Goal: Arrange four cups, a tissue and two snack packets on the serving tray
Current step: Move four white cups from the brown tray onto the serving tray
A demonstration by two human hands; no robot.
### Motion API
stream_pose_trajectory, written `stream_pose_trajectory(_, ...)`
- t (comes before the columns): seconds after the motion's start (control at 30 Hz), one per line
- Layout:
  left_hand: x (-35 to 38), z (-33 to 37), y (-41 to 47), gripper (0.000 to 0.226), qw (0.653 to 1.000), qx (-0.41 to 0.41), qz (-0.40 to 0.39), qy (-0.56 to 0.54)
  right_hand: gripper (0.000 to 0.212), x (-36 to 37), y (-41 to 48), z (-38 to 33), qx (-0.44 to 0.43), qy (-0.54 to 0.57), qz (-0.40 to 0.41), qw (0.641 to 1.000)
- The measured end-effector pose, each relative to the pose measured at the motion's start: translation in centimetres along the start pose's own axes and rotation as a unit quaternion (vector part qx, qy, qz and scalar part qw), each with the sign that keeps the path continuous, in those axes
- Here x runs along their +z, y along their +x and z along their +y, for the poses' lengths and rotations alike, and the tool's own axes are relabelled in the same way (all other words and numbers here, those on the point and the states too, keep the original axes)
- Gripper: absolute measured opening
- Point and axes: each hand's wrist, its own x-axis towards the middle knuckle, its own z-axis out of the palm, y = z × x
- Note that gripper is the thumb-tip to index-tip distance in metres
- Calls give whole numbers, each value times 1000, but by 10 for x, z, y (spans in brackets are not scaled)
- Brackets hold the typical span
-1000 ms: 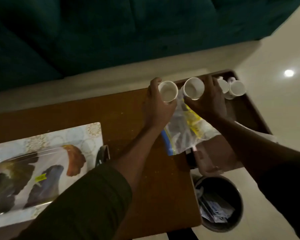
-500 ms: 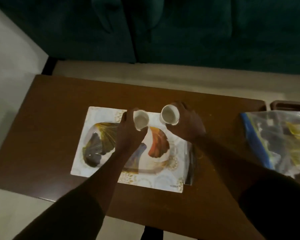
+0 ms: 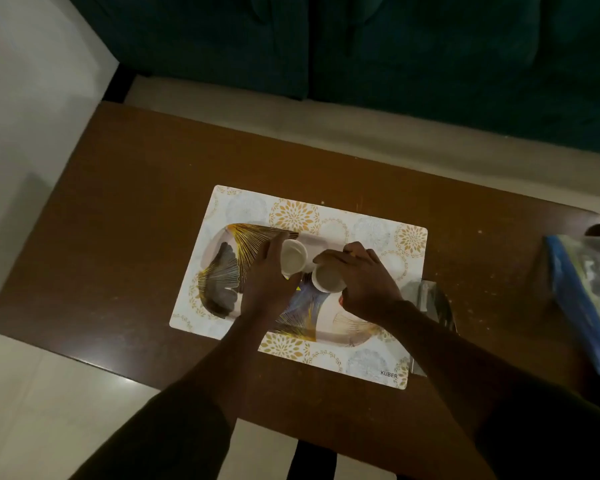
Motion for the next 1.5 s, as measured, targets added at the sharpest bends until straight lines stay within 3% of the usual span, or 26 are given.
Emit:
stream_pose_trajectory(0.17,-1,-1,7,67,1000,21,-21,-6,80,6,2,-1,26,35,11,999)
stream_pose_trajectory(0.3,-16,-5,5,63,996,72,-33,30,68,13,-4,-9,170,164,91,967)
stream_pose_trajectory(0.47,-28,-7,12,87,967,141,-136,161,85,26,-16,-25,208,140,116,961)
stream_pose_trajectory(0.57,-27,-1,19,86,959,152,-164,173,79,28,-10,-29,209,121,129,962)
stream_pose_trajectory(0.7,-25,-2,13,60,975,67,-96,188,66,25,-5,-29,197,98,127,967)
stream_pose_trajectory(0.8,-20,-2,0,76,989,-18,-50,140,67,23,-3,-28,229,140,112,957)
stream_pose_trajectory(0.87,-18,-5,-4,84,994,3,-64,88,70,23,-4,-29,227,154,107,956)
stream_pose_trajectory(1.0,-19,-12,-2,77,990,43,-120,55,70,25,-10,-29,205,147,115,961)
stream_pose_trajectory(1.1,-14,-4,-2,63,997,1,-62,35,62,26,-9,-29,202,160,122,958)
stream_pose_trajectory(1.2,-8,4,-1,66,999,-34,-21,25,58,25,-4,-29,191,164,124,960)
stream_pose_trajectory(1.5,-3,10,5,55,1000,-1,4,-2,60,28,-1,-27,189,155,121,962)
